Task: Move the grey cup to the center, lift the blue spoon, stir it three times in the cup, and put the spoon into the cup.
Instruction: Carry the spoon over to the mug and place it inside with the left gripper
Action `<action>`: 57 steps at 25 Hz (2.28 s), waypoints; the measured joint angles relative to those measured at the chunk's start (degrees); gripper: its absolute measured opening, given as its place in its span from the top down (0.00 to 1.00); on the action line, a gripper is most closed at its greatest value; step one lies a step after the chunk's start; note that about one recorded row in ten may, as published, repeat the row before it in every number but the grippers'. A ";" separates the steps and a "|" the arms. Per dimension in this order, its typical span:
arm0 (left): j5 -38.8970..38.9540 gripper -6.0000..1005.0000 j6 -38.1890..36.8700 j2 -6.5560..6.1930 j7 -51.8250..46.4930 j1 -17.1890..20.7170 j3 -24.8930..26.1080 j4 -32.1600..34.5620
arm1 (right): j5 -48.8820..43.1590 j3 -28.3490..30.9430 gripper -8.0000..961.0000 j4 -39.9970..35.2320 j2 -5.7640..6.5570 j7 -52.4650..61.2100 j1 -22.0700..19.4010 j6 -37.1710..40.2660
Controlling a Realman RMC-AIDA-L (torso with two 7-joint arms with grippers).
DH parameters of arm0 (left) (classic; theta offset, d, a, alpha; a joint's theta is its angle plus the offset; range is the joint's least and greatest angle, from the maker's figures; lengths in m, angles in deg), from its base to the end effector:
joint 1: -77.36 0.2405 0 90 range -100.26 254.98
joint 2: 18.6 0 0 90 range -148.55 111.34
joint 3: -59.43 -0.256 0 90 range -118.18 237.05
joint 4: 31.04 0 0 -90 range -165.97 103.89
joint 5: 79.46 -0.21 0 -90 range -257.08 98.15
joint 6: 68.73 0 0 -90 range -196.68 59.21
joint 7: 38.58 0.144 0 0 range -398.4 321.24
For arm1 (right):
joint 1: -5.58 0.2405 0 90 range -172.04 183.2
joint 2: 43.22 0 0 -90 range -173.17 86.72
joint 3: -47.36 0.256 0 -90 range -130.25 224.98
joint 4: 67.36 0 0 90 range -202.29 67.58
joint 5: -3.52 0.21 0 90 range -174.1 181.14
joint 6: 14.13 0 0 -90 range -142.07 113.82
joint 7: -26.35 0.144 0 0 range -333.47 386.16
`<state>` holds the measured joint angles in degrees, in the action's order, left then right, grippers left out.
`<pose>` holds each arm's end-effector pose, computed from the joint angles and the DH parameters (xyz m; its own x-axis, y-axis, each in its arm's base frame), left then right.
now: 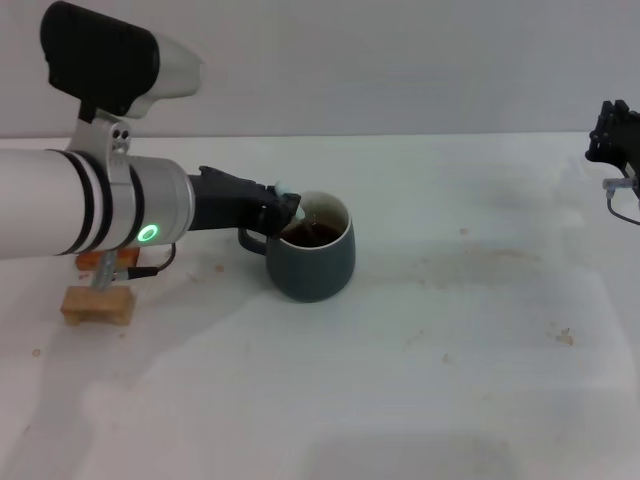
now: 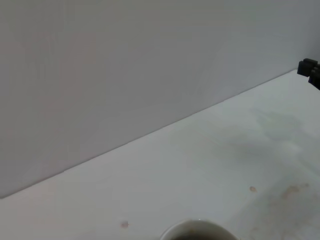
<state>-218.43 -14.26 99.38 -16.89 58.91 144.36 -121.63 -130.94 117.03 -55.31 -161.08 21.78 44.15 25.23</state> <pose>-0.1496 0.3521 -0.0103 0.7853 0.5320 0.3167 0.6141 -0.6040 -0.5081 0.3009 0.4244 -0.0055 0.7725 -0.1452 -0.6182 -0.6284 -0.0343 -0.7771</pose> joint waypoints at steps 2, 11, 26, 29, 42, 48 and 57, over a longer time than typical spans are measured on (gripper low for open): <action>0.25 0.92 -0.27 -0.01 0.18 -1.24 0.00 1.36 | 0.00 0.33 0.91 0.00 0.00 0.00 -0.05 0.02; 0.05 0.92 -3.01 -0.03 1.08 -5.50 1.69 7.56 | 0.07 1.05 0.91 -0.01 0.03 0.00 -0.09 0.03; -0.56 0.94 1.40 -0.29 3.11 -6.97 6.72 9.44 | 0.11 1.09 0.91 -0.01 0.25 0.00 0.52 0.02; -1.22 0.94 3.73 -0.18 3.15 -6.05 6.75 7.24 | 0.02 1.08 0.91 -0.01 0.26 0.00 0.68 0.02; -0.15 0.95 6.24 0.00 3.19 -3.99 5.03 3.28 | -0.26 0.90 0.91 0.67 0.26 0.00 0.72 0.02; 2.26 0.95 5.67 0.05 3.57 -4.01 3.59 3.03 | -0.28 0.72 0.91 0.70 0.26 0.00 0.58 0.02; 3.15 0.96 0.43 0.05 4.54 -6.31 2.43 5.33 | -0.28 0.56 0.91 0.70 0.26 0.00 0.53 0.02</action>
<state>-215.28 -13.83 99.43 -12.36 52.60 146.79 -116.31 -131.22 117.59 -54.61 -160.82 21.78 44.68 25.25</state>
